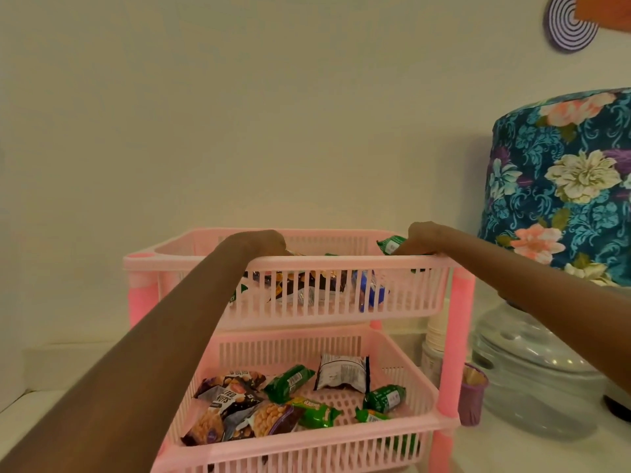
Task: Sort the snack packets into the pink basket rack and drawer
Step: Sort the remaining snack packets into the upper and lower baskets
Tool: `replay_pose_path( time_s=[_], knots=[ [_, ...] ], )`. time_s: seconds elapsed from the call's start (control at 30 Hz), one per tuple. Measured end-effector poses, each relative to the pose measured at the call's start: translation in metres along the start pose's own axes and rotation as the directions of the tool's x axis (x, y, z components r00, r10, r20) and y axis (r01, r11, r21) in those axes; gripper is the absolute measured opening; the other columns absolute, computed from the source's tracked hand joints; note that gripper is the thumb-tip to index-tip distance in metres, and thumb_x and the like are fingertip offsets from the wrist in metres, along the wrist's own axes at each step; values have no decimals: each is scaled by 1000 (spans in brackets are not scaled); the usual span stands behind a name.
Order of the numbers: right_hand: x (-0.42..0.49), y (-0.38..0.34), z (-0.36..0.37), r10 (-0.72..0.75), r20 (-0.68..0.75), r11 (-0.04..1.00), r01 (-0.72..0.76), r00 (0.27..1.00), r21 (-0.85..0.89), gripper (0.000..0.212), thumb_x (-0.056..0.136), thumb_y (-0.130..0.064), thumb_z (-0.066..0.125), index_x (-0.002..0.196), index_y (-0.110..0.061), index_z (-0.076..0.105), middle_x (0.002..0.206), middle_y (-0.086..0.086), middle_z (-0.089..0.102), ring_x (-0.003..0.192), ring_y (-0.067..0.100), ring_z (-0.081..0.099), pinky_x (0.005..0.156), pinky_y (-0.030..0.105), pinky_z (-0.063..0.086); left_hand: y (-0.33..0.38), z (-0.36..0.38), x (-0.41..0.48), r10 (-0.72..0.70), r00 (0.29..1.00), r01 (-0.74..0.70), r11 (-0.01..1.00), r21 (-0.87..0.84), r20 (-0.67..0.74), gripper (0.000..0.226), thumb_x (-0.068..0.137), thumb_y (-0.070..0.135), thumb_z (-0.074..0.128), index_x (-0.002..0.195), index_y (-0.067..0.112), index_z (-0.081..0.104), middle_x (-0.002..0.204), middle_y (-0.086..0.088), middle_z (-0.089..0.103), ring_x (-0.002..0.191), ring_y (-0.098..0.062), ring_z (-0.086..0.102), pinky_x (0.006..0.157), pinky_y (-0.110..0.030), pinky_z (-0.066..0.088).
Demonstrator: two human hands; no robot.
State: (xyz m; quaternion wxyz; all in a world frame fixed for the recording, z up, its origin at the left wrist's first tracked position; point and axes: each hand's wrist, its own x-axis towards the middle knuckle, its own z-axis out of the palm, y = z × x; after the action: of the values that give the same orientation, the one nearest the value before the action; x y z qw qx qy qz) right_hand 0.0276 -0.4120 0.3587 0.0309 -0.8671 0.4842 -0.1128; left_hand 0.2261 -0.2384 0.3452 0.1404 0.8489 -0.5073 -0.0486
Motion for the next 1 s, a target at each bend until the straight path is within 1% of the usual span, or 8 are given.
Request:
replay_pose_path(
  time_s=[0.17, 0.3, 0.4, 0.5, 0.57, 0.67, 0.87, 1.0],
  knots=[
    [-18, 7, -2, -68, -103, 995, 75, 992, 64, 58, 82, -51, 59, 107, 1, 62, 107, 15, 66, 89, 26, 61, 69, 29, 45, 5, 1, -10, 104, 902, -87, 994, 60, -419, 31, 94, 27, 48, 118, 10, 58, 126, -11, 60, 111, -27, 57, 97, -39, 47],
    [-45, 7, 1, -103, -291, 965, 166, 951, 202, 48, 86, -44, 56, 104, 0, 66, 107, 15, 69, 84, 23, 61, 79, 38, 51, 12, 2, -31, 237, 545, -165, 971, 174, -804, 29, 95, 20, 44, 88, 4, 66, 87, -12, 70, 72, -28, 61, 61, -30, 43],
    [-75, 13, 8, -107, -550, 910, 304, 829, 281, 32, 88, -31, 56, 104, -5, 67, 113, 15, 64, 98, 25, 59, 82, 31, 43, 15, 18, -52, 428, 356, -256, 900, 354, -831, 31, 93, 17, 45, 75, 2, 66, 62, -11, 67, 45, -24, 54, 46, -21, 34],
    [-108, 22, 23, -78, -689, 888, 365, 720, 281, 22, 87, -20, 57, 104, -8, 66, 115, 16, 55, 110, 27, 50, 86, 22, 33, 10, 60, -72, 475, 374, -260, 878, 401, -797, 36, 89, 22, 41, 77, 3, 68, 60, -10, 66, 46, -18, 52, 51, -23, 41],
    [-130, 27, 38, -76, -724, 879, 389, 685, 276, 20, 86, -14, 57, 103, -7, 65, 111, 15, 54, 109, 25, 48, 83, 15, 28, 7, 87, -78, 403, 393, -161, 915, 370, -826, 28, 86, 19, 52, 102, 2, 67, 89, -17, 69, 82, -29, 64, 82, -43, 49],
    [-160, 33, 67, -105, -707, 887, 388, 700, 253, 20, 84, -11, 58, 103, -6, 63, 109, 15, 54, 107, 24, 48, 81, 13, 26, 14, 113, -90, 301, 434, -146, 954, 264, -849, 48, 80, 14, 63, 125, 1, 55, 126, -23, 57, 123, -42, 50, 109, -57, 28],
    [-204, 42, 139, -62, -543, 904, 278, 837, 325, 20, 86, -16, 57, 104, -10, 64, 113, 9, 54, 108, 19, 49, 93, 29, 40, 33, 181, -118, 346, 489, -262, 934, 243, -801, 55, 75, 15, 68, 127, 2, 54, 137, -27, 48, 130, -42, 43, 105, -59, 32],
    [-233, 49, 184, -2, -425, 916, 172, 905, 363, 25, 87, -20, 57, 109, -10, 62, 118, 9, 54, 109, 18, 48, 93, 32, 47, 32, 242, -137, 415, 589, -392, 897, 204, -694, 40, 77, 12, 65, 116, 4, 62, 123, -22, 62, 109, -37, 62, 89, -48, 54]
  ],
)
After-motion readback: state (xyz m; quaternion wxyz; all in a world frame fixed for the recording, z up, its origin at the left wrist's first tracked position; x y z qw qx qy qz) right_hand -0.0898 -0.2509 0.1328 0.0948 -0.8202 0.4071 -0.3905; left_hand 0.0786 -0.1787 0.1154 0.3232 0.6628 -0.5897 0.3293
